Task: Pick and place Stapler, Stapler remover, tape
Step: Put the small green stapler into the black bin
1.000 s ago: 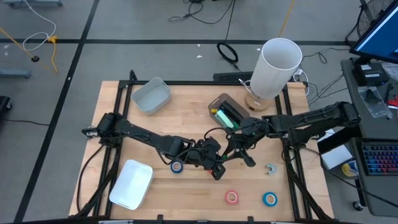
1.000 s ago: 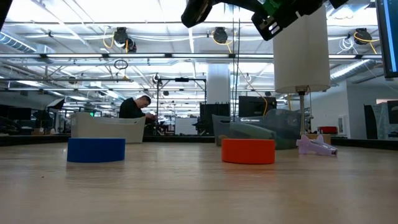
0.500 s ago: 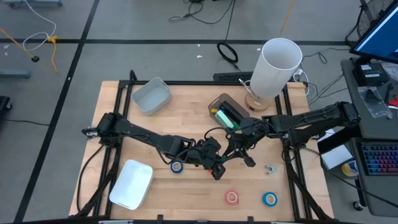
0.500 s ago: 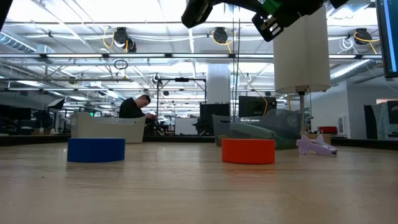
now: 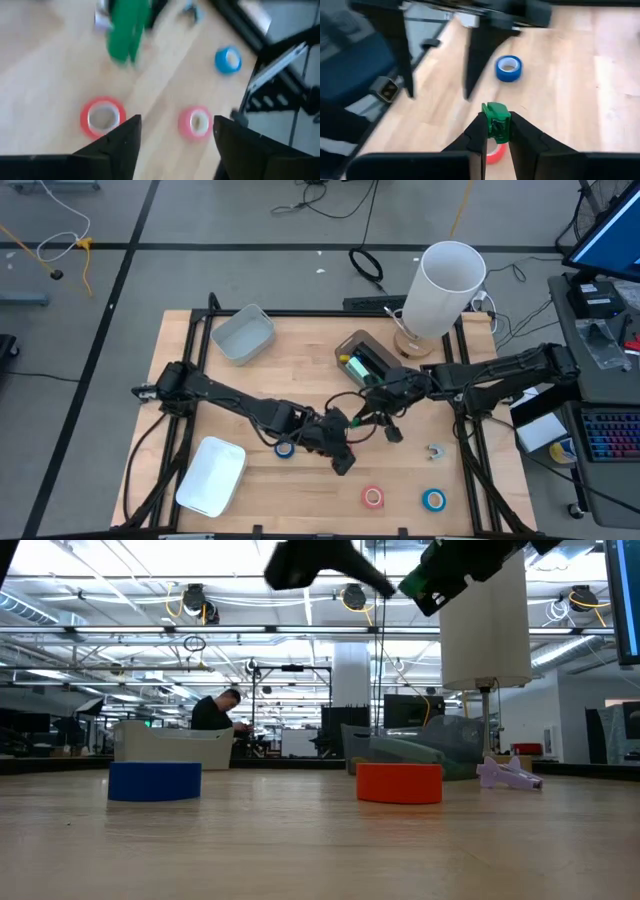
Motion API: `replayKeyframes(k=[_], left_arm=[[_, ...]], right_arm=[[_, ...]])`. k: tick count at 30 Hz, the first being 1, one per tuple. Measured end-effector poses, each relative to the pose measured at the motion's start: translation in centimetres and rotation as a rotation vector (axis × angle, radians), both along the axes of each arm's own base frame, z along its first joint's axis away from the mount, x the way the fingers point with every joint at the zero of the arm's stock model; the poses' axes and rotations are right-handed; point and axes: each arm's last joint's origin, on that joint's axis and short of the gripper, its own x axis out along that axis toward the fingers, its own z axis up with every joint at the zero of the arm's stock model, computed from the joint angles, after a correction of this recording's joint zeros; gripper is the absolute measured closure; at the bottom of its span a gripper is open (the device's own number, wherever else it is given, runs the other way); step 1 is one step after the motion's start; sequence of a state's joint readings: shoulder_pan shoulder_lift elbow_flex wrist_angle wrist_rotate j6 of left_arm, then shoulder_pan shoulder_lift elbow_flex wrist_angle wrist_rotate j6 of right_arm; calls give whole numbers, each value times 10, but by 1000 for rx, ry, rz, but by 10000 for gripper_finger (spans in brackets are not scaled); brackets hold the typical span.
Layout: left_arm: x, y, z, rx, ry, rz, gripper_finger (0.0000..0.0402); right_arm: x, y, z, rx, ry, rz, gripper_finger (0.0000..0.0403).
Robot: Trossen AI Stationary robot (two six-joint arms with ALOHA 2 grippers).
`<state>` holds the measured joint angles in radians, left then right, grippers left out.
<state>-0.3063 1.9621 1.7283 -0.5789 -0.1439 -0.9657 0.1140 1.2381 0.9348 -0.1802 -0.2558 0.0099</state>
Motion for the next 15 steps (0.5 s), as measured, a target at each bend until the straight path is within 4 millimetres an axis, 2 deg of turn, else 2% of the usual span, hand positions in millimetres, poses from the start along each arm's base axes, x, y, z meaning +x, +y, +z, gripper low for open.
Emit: replayKeyframes(k=[4,7,11,15], left_arm=[[-10,1,-8,-18,132,46,141],[-20,-2,-14,20,230,91,146],[-33,-5,-18,105,314,147,162],[-40,-6,-20,184,352,174,178]], right_arm=[[0,-9,-3,-66,20,-94,358],[0,-21,-5,-179,35,-252,358],[-1,-44,-5,-367,42,-499,356],[1,-70,-9,-412,69,-616,354]])
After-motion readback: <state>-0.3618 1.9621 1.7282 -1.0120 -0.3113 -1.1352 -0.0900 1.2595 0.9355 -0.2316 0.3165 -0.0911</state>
